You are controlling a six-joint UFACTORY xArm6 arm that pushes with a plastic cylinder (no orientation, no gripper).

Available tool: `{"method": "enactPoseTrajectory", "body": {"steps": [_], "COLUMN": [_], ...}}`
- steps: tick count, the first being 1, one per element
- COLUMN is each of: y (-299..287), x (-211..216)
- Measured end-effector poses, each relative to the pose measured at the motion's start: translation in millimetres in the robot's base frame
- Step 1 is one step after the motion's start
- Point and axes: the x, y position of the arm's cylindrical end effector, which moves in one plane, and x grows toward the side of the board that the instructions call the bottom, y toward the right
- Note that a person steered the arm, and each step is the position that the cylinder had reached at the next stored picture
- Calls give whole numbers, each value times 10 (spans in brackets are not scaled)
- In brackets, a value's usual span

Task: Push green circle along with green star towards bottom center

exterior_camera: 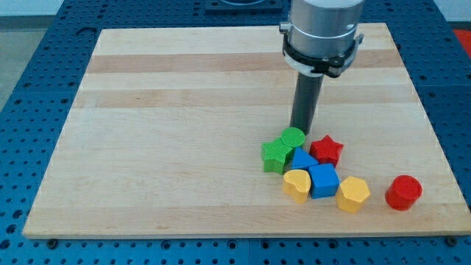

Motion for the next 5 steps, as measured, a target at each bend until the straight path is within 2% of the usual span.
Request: {"method": "enactPoseTrajectory", "body": {"steps": [5], "y": [-762], "x": [-50]}}
